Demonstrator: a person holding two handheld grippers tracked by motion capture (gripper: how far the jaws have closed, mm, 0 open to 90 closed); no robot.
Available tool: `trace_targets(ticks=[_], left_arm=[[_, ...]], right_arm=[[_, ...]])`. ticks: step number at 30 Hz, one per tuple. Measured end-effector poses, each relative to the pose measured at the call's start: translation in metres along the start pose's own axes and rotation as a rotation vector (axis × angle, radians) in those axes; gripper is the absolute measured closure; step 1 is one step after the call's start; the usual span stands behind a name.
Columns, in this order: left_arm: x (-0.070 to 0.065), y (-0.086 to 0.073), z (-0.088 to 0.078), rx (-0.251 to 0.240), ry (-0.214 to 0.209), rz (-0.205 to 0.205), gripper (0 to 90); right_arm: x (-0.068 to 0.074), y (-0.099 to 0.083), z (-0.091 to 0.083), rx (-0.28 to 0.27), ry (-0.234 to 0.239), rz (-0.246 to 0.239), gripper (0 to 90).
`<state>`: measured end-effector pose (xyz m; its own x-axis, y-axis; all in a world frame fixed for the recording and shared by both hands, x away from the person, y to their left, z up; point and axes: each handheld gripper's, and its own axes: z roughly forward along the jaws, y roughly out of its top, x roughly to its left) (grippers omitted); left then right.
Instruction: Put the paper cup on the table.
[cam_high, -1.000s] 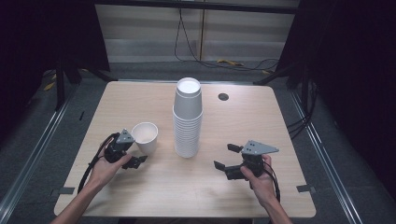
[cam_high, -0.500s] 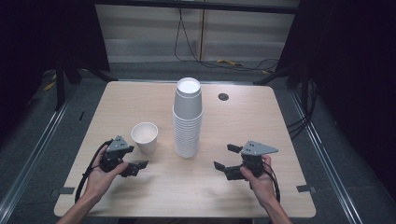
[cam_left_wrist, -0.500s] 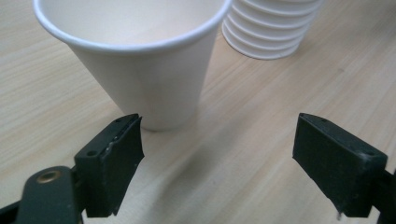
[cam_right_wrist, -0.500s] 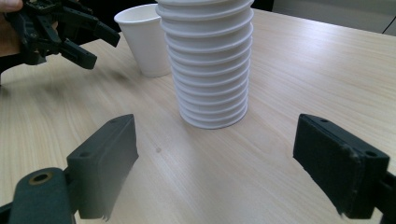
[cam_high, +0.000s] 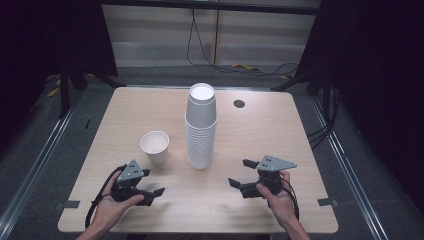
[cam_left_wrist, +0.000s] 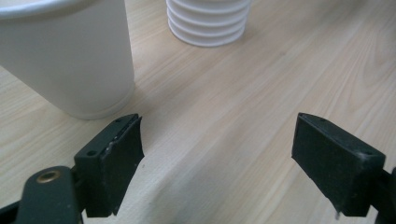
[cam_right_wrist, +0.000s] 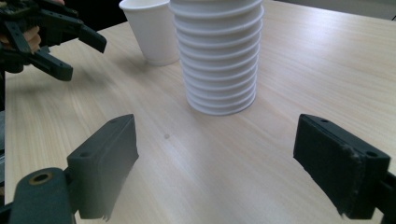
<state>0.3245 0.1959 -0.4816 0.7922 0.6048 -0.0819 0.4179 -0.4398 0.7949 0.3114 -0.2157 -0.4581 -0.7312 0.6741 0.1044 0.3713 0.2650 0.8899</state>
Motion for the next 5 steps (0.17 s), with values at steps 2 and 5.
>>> trace_targets(ticks=[2,5], left_arm=[[-0.0057,-0.0039,0.0013,-0.039,0.012,-0.023,16.1],[-0.0069,-0.0069,0.0047,-0.038,-0.021,-0.038,16.1]], right_arm=[[0.001,-0.0028,0.0006,0.007,0.004,0.003,13.3],[0.002,-0.0039,0.0008,0.005,0.001,-0.002,13.3]])
